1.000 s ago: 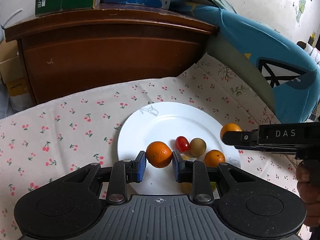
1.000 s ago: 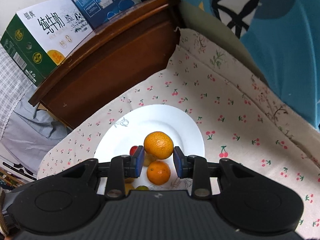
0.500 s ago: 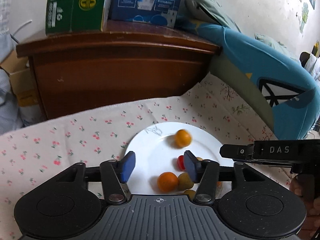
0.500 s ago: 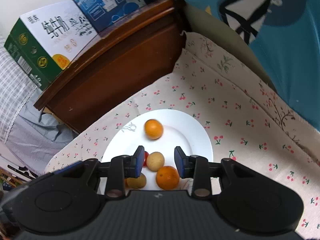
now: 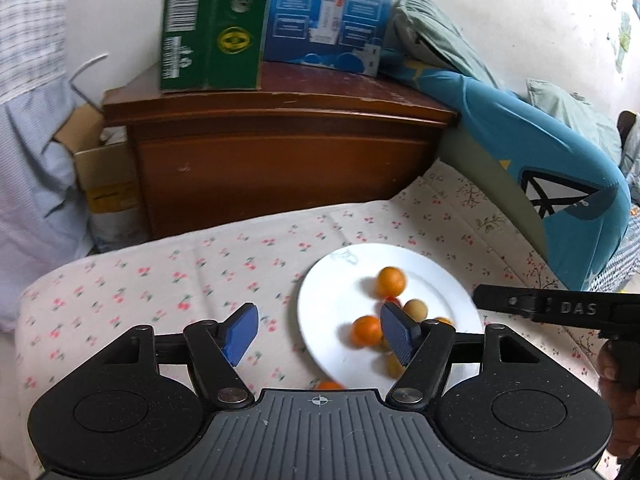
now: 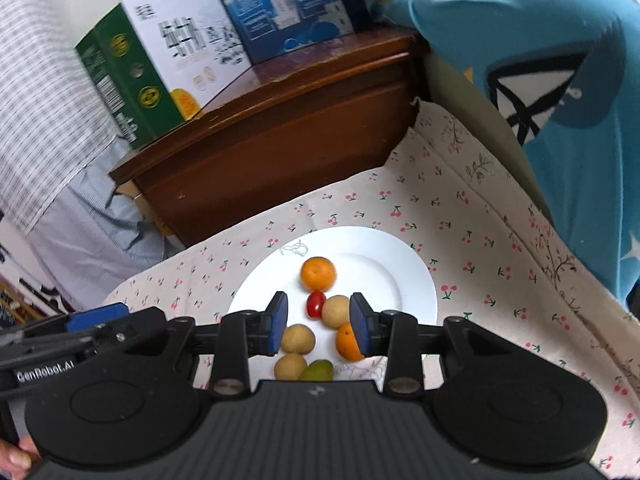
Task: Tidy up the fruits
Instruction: 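Withdraw both tools from the plate toward the remaining fruits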
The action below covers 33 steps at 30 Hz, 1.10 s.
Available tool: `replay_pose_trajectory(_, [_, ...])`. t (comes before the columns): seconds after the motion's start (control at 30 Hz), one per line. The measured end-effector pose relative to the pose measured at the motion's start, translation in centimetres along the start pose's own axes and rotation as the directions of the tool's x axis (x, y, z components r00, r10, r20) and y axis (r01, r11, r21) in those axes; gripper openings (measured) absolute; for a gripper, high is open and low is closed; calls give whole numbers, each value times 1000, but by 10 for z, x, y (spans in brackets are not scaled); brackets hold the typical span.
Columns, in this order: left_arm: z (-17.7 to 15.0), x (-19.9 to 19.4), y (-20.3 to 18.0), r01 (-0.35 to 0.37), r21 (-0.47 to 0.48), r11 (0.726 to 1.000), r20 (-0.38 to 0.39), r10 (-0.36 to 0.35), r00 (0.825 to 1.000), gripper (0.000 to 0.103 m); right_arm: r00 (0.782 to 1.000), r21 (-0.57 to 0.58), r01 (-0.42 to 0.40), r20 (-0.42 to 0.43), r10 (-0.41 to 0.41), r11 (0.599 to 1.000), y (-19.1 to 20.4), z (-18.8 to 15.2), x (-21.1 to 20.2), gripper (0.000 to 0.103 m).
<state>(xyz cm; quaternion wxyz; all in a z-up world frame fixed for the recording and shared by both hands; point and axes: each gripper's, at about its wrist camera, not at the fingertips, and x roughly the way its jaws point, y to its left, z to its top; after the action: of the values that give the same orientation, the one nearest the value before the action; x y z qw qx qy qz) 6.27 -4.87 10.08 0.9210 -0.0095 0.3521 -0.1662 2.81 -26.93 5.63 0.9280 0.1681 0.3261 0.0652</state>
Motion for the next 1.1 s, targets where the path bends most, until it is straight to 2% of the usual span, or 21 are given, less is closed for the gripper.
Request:
replay_pose_trajectory(0.6, [-42,-21,11,-51,-11,999,-60,50,997,68,998,-37,-32,-53,30,999,-5,-35,-32,35])
replay_pose_trajectory(1.1, [-83,-13,14,4,126,992,-127,12,992,67,986,-72,-81,-150,70,994,-4,-61,-29,35])
